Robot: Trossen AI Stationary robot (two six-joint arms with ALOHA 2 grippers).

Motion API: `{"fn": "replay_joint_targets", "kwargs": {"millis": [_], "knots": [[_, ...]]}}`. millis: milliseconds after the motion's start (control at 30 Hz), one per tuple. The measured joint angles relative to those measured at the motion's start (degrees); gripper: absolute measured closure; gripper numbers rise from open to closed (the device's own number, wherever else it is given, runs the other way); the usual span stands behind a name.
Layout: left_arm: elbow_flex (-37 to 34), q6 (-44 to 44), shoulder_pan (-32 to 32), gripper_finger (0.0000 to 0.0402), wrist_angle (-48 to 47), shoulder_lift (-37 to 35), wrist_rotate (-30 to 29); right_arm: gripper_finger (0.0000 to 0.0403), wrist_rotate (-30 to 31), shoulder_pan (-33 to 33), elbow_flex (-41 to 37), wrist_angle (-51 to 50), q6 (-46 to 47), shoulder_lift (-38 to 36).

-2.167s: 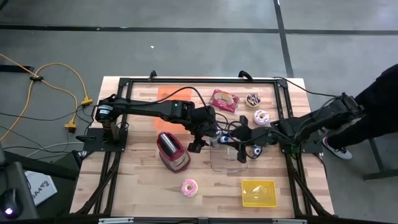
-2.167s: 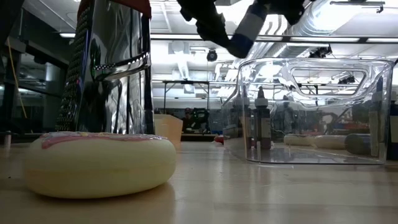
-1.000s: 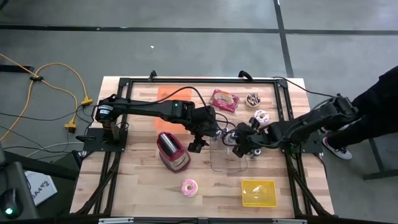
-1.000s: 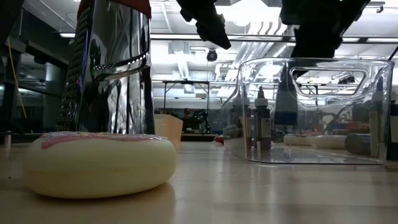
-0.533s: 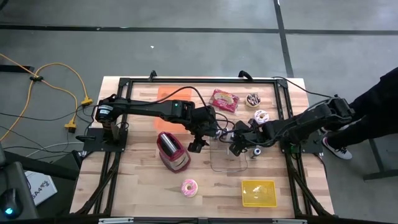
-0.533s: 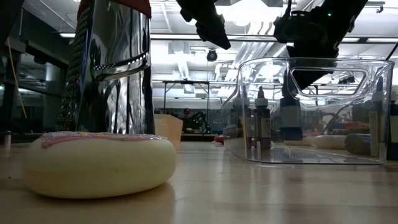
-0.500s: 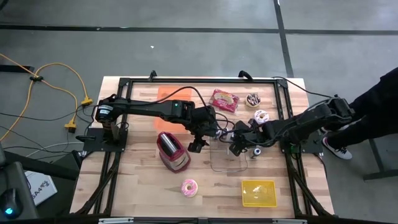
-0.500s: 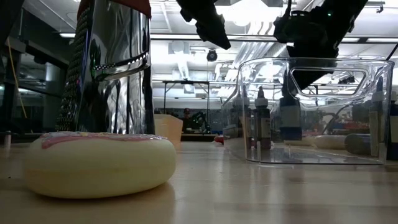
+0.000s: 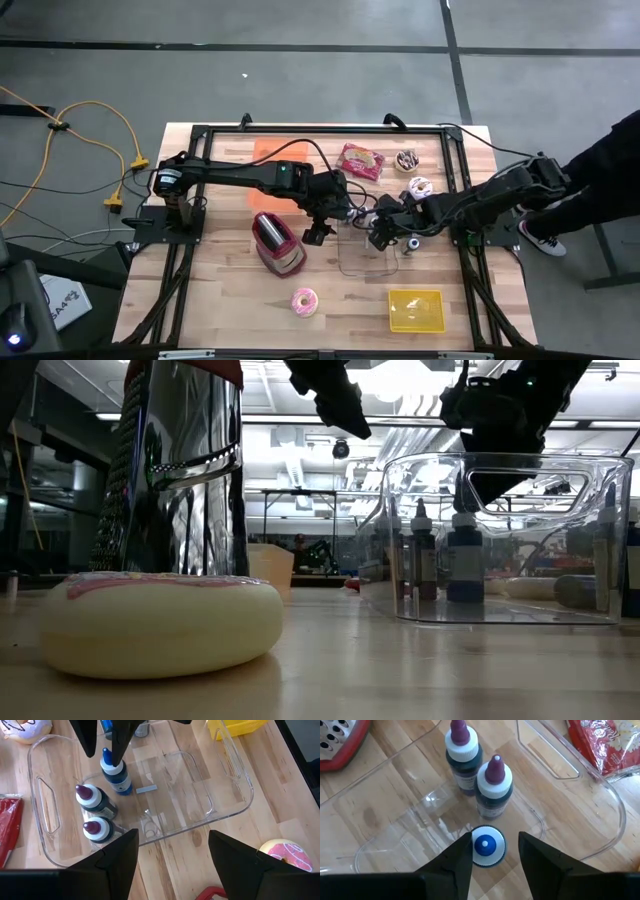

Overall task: Pick & Place Food Item
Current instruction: Put the bottom left blue food coloring bottle into the transparent bin, then put the bottom blue food coloring bottle into the transparent bin

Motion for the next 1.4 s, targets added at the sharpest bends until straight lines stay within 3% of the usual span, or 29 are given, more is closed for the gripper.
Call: {"fn": "replay_joint_targets", "kwargs": {"millis": [500, 1033, 1400], "knots": [[0.0, 0.1, 0.0, 0.0167, 0.2, 0.0, 0.1, 0.0257, 0.5, -0.1, 4.6, -2.3, -7.1, -3.5], [0.0, -0.5, 0.0, 0.0167, 1.2, 0.0, -0.2, 0.0256, -2.7, 0.1, 4.6, -10.1, -5.8, -13.1], [0.0, -0.9, 0.0, 0.0167, 1.3, 0.0, -0.2, 0.0256, -3.6, 3.1, 4.6, -7.3, -5.6, -15.5]]}}
